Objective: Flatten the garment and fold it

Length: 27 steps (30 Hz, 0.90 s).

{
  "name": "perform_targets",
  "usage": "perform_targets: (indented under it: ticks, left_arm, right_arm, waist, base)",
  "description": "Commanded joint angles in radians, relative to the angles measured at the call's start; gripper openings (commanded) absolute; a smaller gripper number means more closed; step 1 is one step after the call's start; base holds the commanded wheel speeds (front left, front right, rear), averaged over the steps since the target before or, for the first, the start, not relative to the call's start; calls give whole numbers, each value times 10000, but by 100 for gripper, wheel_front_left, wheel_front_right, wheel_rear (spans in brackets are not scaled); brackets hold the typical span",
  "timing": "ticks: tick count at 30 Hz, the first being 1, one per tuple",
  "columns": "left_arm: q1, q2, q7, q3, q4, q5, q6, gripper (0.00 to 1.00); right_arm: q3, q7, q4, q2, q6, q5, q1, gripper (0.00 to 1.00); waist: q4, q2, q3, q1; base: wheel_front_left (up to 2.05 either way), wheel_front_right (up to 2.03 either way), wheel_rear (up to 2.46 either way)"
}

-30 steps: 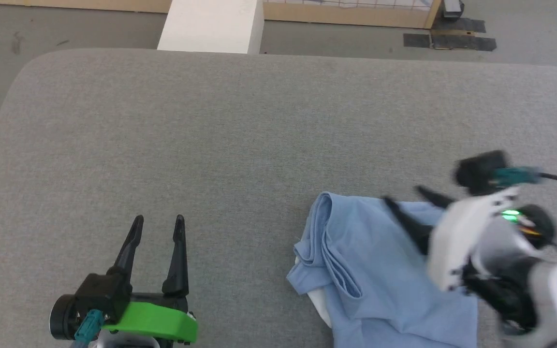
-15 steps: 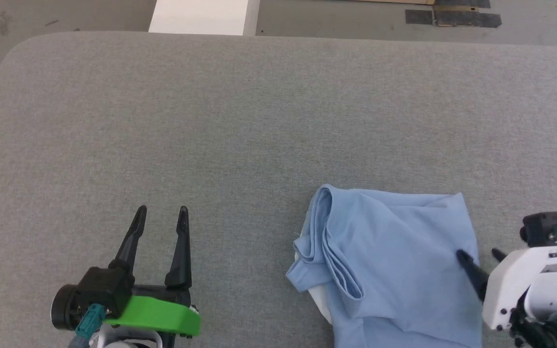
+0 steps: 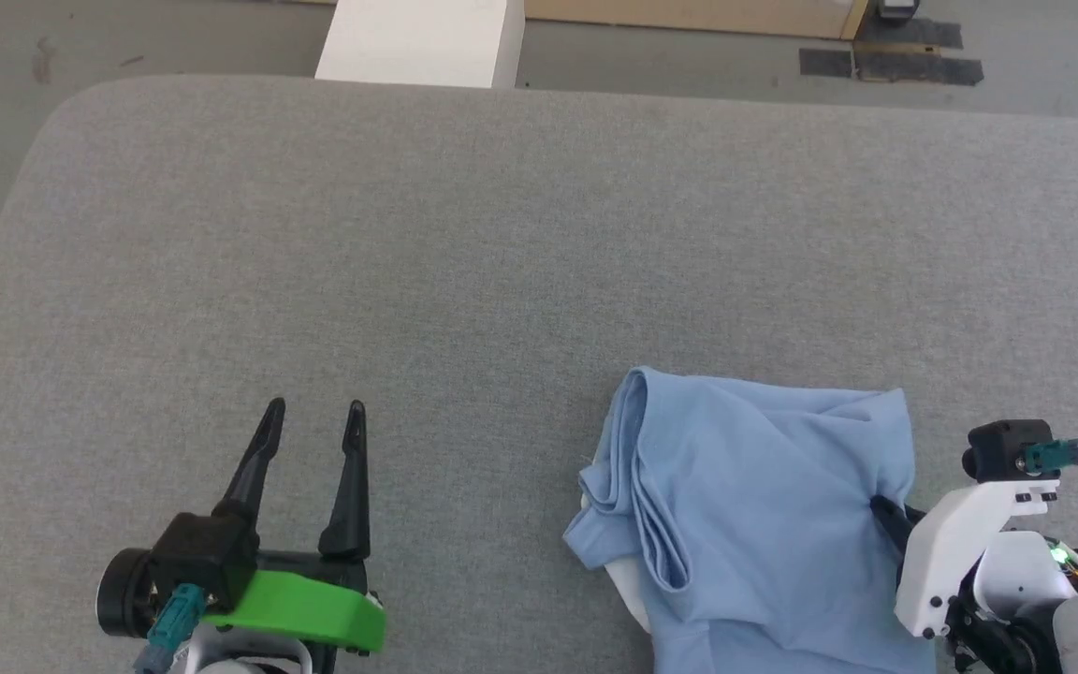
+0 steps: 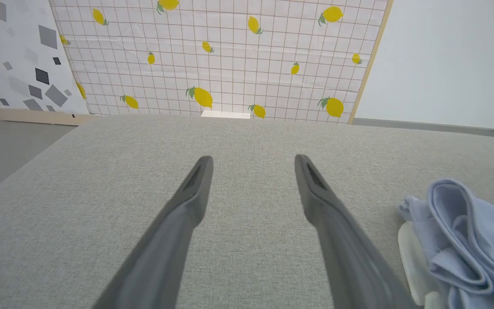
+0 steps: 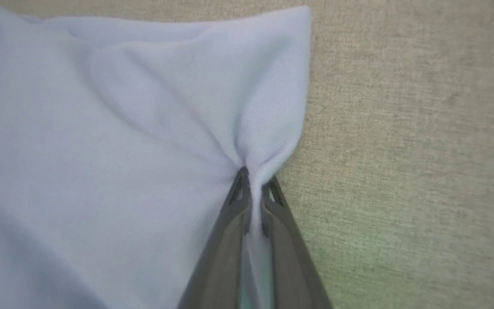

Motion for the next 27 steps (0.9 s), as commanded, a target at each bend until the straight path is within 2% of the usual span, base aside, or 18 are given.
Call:
perform_targets:
  ticks: [1,9,18,27]
  left_arm:
    - [13,64,17,-7,-28,42,68,100]
    - [54,152,84,-9,-201,45,131,100]
    - [-329,381,227,86,-554,187,186,100]
    - [-1296,676,464,29,-1121,698,166,100]
  right_arm:
    - [23,-128,57,75,-13,-8,-224,0]
    - [-90,-117,72,-498,-13,-211,-911,0]
    - [2,388,109,-2206,-13,-338,-2366,0]
    - [72,572,148,-3657,-13,-369,-4181,0]
  waist:
    - [-129,-1,-143,0]
    - [-735,-1,-202,0]
    - [-1756,-1,579,0]
    - [-2670,-1,1992,0]
  base:
    - [0,0,0]
    - [0,0,0]
    - [0,0,0]
    - [0,0,0]
